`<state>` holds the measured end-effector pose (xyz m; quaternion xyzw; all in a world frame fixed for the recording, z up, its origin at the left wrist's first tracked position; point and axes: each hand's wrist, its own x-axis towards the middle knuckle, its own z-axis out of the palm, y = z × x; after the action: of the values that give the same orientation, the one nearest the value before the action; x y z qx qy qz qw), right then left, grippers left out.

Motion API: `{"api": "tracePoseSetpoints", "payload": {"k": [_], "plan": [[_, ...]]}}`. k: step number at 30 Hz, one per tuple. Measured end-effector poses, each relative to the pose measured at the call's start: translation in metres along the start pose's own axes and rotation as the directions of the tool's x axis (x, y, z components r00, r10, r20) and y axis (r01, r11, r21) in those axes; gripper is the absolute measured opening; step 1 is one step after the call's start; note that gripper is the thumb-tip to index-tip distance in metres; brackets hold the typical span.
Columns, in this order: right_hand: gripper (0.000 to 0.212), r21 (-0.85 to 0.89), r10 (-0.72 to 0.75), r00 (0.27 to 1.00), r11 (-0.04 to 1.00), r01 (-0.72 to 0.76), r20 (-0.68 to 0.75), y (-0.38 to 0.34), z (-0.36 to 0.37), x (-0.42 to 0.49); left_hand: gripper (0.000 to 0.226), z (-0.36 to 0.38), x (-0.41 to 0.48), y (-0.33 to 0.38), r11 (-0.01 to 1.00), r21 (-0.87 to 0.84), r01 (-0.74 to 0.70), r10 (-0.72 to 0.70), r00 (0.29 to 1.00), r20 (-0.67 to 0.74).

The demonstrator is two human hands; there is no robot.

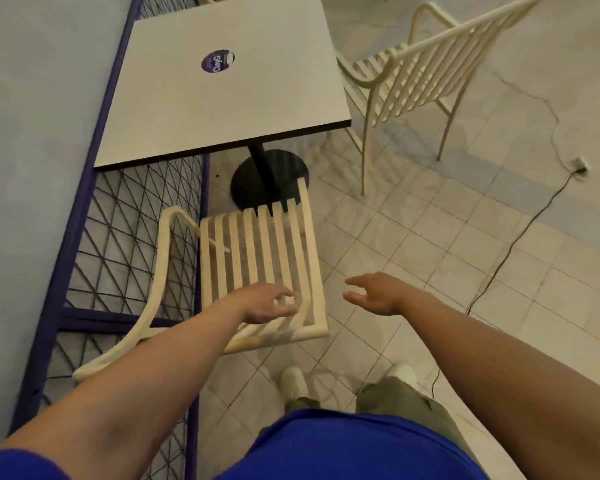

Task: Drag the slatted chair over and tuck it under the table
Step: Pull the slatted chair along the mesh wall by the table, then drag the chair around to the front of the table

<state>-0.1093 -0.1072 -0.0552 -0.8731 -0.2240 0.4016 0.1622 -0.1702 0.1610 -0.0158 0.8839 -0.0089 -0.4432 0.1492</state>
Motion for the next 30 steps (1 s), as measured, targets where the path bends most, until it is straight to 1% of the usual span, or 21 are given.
{"api": "tracePoseSetpoints", "payload": {"k": [8,11,13,16,20,24,27,30], "plan": [[0.065,0.006,0.085,0.995,0.996,-0.085,-0.042,0.115,-0.055,-0.046,0.071,-0.019,0.065,0.132,0.998,-0.016,-0.056,0.055,0.998,-0.008],[0.064,0.001,0.121,0.991,0.993,-0.122,-0.058,0.146,-0.076,-0.059,0.069,-0.029,0.082,0.176,0.994,-0.057,-0.091,0.090,0.996,-0.013],[0.064,0.018,0.136,0.989,0.991,-0.135,-0.064,0.160,-0.085,-0.062,0.068,-0.035,0.090,0.197,0.992,-0.054,-0.114,0.114,0.993,-0.010],[0.064,0.053,0.152,0.986,0.988,-0.149,-0.063,0.178,-0.101,-0.060,0.067,-0.046,0.107,0.218,0.990,-0.020,-0.141,0.141,0.990,0.005],[0.064,0.019,0.141,0.989,0.990,-0.140,-0.050,0.197,-0.124,-0.044,0.067,-0.065,0.132,0.234,0.989,-0.055,-0.138,0.138,0.990,0.005],[0.065,-0.006,0.133,0.991,0.991,-0.134,-0.030,0.217,-0.159,-0.014,0.068,-0.091,0.170,0.242,0.990,-0.046,-0.132,0.133,0.991,0.021],[0.065,-0.031,0.139,0.989,0.990,-0.141,-0.039,0.235,-0.198,0.018,0.069,-0.124,0.211,0.248,0.993,-0.016,-0.117,0.117,0.993,0.008],[0.065,-0.032,0.158,0.986,0.987,-0.160,-0.043,0.251,-0.241,0.050,0.069,-0.169,0.246,0.255,0.993,-0.040,-0.109,0.109,0.994,-0.010]]}}
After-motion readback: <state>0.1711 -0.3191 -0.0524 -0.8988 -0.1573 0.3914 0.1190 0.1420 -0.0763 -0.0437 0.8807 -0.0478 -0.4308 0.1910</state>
